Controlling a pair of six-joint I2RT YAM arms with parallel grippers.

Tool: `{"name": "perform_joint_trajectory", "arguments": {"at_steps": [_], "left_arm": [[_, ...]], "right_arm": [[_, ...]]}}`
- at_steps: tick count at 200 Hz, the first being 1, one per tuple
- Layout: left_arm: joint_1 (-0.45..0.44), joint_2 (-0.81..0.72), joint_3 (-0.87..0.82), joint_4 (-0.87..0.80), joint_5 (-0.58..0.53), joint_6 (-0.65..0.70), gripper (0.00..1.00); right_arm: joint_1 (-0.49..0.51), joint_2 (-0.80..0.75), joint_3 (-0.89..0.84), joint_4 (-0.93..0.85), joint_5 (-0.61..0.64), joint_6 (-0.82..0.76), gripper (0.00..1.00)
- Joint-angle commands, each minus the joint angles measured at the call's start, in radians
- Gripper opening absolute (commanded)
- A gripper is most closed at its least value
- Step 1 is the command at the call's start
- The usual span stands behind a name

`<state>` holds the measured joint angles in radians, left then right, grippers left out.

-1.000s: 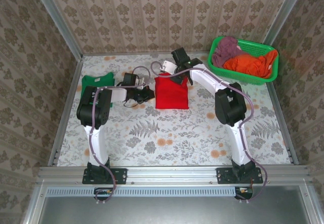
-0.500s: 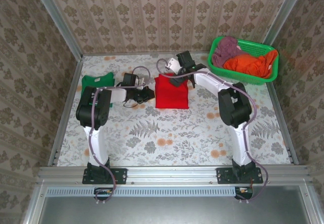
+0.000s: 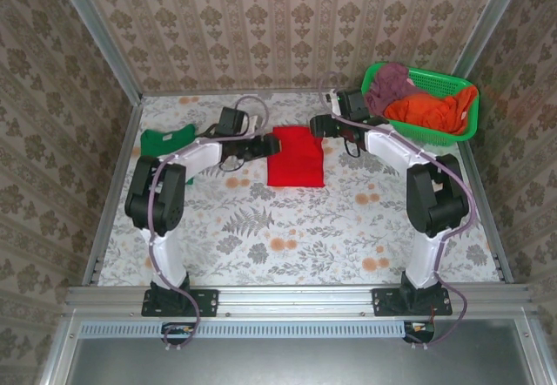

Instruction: Fold and stack the t-shirts

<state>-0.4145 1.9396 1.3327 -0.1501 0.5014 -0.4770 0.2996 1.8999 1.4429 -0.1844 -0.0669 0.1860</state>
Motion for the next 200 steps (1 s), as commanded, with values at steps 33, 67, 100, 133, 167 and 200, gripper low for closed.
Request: {"name": "perform_joint_trajectory", "arguments": {"at_steps": [33, 67, 100, 133, 167, 200], "left_arm": [[-0.001, 0.209, 0.200, -0.182, -0.089, 0.046, 0.34], [0.003, 0.230, 0.230, -0.192, -0.104, 0.042, 0.00], [0.011, 0.213, 0.193, -0.188, -0.112, 0.043, 0.00], [0.017, 0.195, 0.132, -0.158, -0.109, 0.039, 0.00], [0.018, 0.196, 0.117, -0.143, -0.103, 0.029, 0.00], [0.014, 0.171, 0.128, -0.136, -0.101, 0.037, 0.10]], "right_arm": [[0.003, 0.142, 0.073, -0.030, -0.093, 0.096, 0.58], [-0.007, 0.216, 0.128, -0.040, -0.064, 0.110, 0.27], [-0.022, 0.265, 0.170, -0.040, -0.066, 0.132, 0.13], [-0.034, 0.335, 0.240, -0.073, -0.090, 0.138, 0.14], [-0.046, 0.423, 0.327, -0.163, -0.107, 0.184, 0.14], [-0.044, 0.373, 0.291, -0.145, -0.143, 0.190, 0.25]]}}
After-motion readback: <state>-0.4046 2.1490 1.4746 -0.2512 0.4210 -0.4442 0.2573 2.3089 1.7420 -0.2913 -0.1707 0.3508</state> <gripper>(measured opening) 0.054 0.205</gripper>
